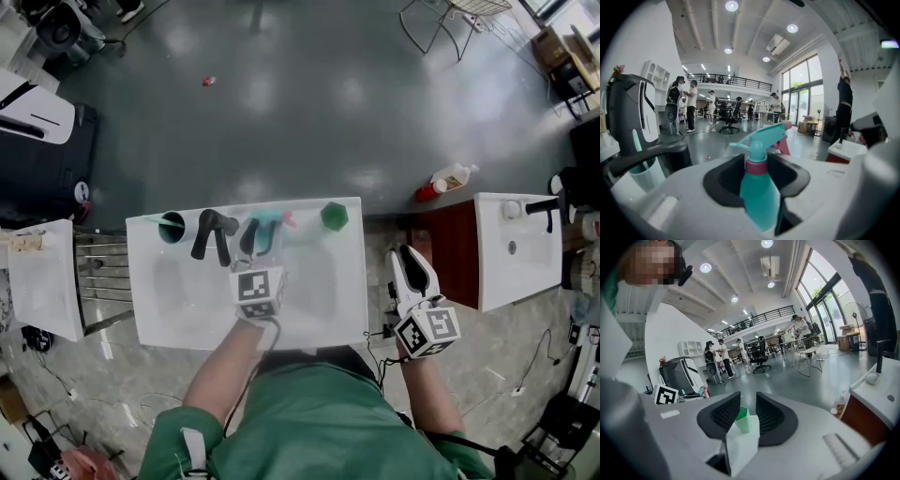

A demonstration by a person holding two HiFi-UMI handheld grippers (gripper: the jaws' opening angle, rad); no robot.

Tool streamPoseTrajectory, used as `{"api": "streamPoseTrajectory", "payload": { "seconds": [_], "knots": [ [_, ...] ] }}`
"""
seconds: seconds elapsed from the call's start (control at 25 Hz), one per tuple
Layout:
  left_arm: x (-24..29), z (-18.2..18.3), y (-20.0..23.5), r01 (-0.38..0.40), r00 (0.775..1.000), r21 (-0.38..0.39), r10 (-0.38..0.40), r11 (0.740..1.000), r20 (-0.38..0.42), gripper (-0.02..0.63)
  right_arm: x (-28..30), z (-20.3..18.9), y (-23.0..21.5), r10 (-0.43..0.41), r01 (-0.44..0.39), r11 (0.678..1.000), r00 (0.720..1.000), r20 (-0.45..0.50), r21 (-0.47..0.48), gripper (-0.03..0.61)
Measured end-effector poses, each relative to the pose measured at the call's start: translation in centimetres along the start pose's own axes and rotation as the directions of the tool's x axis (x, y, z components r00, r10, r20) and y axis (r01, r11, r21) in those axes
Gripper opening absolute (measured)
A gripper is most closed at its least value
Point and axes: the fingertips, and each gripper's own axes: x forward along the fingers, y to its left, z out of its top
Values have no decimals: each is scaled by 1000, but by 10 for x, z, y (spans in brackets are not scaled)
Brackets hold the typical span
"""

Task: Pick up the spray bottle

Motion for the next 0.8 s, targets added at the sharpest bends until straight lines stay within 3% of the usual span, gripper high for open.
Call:
{"api": "streamPoseTrajectory", "payload": {
  "seconds": [0.8],
  "knots": [
    [-71,84,-19,46,985,9,-47,999,165,140,-32,37,41,56,-52,997,995,85,-52,104]
  ]
}}
